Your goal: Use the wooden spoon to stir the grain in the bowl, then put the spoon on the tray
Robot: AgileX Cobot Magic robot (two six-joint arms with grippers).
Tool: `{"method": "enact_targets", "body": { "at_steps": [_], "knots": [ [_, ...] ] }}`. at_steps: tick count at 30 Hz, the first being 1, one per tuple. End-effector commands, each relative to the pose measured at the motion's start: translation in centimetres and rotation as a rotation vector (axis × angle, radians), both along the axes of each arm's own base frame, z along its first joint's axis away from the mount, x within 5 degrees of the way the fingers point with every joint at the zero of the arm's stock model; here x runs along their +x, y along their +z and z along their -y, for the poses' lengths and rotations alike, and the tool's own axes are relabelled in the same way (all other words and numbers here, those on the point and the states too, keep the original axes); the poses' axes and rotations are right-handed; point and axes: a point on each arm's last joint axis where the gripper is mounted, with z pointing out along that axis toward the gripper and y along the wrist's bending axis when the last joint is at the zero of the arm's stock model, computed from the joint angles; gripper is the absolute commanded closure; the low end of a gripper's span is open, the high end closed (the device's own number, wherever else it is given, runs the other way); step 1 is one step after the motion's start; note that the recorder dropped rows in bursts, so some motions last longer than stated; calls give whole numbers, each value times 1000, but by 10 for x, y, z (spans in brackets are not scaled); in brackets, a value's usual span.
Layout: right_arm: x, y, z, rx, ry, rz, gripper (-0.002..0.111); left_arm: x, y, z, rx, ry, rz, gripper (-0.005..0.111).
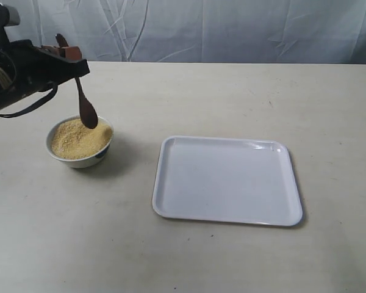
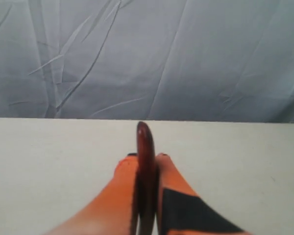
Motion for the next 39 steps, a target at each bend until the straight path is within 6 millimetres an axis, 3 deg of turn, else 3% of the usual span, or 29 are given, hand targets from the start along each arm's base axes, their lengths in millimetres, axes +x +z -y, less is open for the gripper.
{"method": "enact_targets", "body": {
  "at_steps": [1, 10, 15, 22, 32, 39],
  "knots": [
    [0, 1, 0, 0, -3, 17, 108, -1, 5, 2, -42, -21, 5, 107],
    [0, 1, 0, 0, -3, 17, 108, 1, -42, 0, 16, 2, -185, 107],
    [0, 1, 0, 0, -3, 17, 108, 0, -52, -3, 94, -7, -192, 107],
    [0, 1, 0, 0, -3, 17, 108, 2, -38, -20, 112, 51, -138, 107],
    [0, 1, 0, 0, -3, 17, 108, -3, 4, -23, 66, 54, 36, 107],
    [0, 1, 0, 0, -3, 17, 108, 2, -6, -31, 196, 118, -23, 107]
  ]
}}
